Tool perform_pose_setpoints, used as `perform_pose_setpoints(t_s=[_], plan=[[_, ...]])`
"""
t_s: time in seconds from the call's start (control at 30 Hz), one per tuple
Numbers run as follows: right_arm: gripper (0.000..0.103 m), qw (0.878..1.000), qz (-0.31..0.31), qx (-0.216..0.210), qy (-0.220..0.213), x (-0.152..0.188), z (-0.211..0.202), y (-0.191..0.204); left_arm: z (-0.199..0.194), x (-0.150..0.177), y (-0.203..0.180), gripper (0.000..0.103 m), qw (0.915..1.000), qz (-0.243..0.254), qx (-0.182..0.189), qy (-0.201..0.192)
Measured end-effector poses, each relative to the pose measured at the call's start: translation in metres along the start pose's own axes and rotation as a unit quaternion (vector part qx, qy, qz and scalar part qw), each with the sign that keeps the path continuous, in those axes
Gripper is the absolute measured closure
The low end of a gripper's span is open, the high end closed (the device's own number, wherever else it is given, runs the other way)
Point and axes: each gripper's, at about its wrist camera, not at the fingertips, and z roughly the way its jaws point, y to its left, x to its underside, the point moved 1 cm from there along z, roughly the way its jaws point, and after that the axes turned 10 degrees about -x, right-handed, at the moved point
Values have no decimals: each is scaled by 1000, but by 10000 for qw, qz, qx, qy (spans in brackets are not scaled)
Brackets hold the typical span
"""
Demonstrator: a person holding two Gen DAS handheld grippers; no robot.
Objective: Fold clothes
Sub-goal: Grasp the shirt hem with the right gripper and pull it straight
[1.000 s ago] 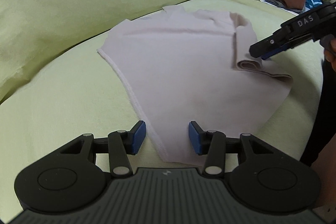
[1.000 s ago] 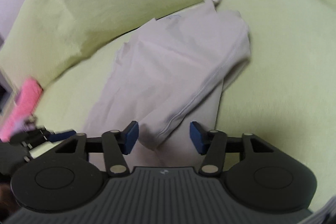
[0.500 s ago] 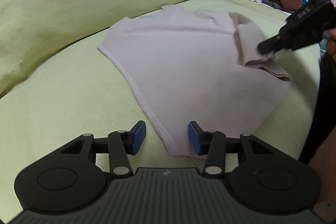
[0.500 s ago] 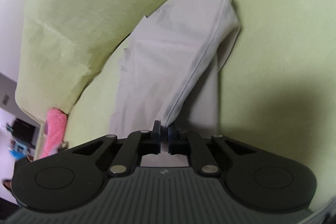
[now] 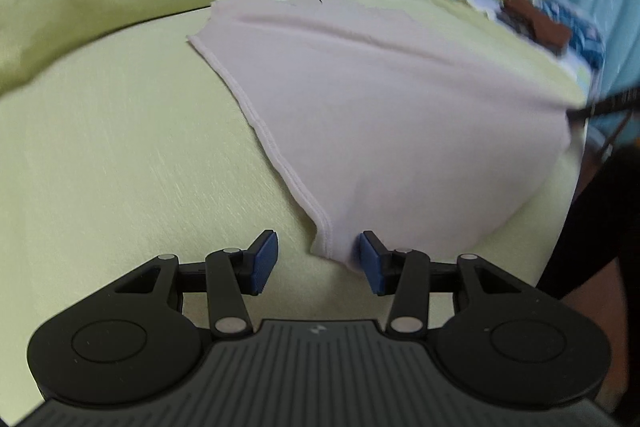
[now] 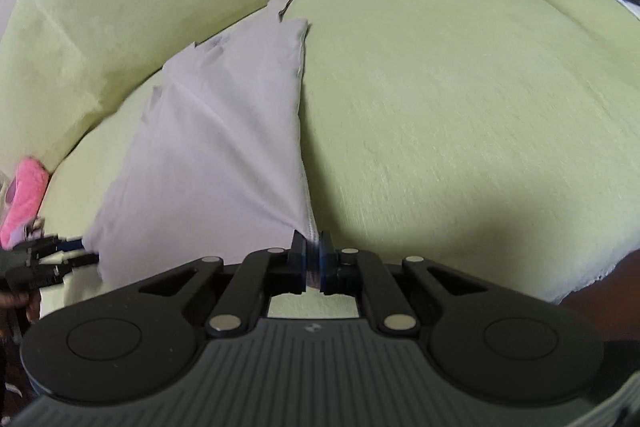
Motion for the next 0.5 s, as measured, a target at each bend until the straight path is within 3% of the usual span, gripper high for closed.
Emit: perform_pose_setpoints(t_s=[0.07, 0.13, 0.17, 0.27, 0.5], plan=[[99, 10000, -16, -46, 69, -2, 5, -1, 4, -4, 6, 54, 9995, -93, 309, 7], [99, 9999, -26, -81, 130, -3, 10, -3, 7, -6, 9, 62, 9982, -68, 593, 76], [99, 9998, -29, -100, 154, -3, 11, -4, 10, -7, 11, 68, 9968, -16, 784, 150], [99, 9996, -78, -152, 245, -2, 16, -7, 10, -10, 11, 93, 9962, 184, 791, 328], [99, 9980, -396, -294, 393, -10, 10, -1, -21, -21, -4, 97, 9917, 459, 972, 703]])
